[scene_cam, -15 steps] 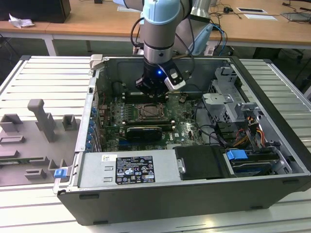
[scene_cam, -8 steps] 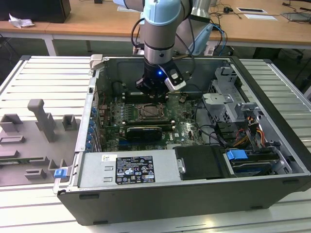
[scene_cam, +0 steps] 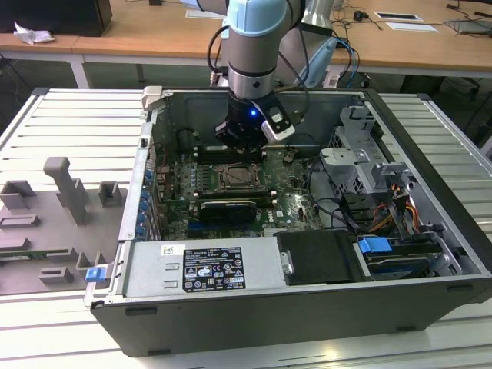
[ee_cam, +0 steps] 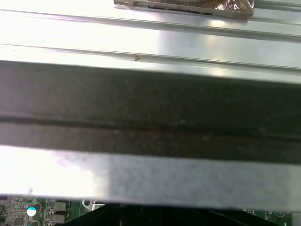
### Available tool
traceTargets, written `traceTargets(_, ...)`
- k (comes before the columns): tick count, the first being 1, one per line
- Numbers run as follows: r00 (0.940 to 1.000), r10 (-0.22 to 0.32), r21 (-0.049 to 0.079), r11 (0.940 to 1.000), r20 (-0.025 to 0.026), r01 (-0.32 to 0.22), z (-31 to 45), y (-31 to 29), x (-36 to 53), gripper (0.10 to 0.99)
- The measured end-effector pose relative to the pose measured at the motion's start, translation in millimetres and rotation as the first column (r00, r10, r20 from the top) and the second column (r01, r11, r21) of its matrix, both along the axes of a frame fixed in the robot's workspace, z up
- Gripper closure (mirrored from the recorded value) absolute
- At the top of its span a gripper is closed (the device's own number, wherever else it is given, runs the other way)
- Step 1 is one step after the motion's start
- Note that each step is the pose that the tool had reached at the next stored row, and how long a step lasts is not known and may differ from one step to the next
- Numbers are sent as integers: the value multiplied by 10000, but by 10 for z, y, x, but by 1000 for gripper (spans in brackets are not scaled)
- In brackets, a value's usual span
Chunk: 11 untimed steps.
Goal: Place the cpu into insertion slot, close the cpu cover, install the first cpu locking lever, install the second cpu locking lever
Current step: 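Install the first cpu locking lever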
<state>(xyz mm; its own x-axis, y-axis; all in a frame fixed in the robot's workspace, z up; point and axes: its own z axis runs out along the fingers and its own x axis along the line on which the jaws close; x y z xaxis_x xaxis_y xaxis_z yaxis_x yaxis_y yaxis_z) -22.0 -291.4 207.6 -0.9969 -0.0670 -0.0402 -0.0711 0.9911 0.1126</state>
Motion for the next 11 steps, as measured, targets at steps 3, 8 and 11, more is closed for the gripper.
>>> traceTargets(3,10000,2,-19,10000,-1,-2,-4,0,1,980)
traceTargets(8,10000,0,-82,10000,-3,0,-33,-1,0,980)
traceTargets(11,10000,0,-109,9999,-5,0,-47,-2,-1,980)
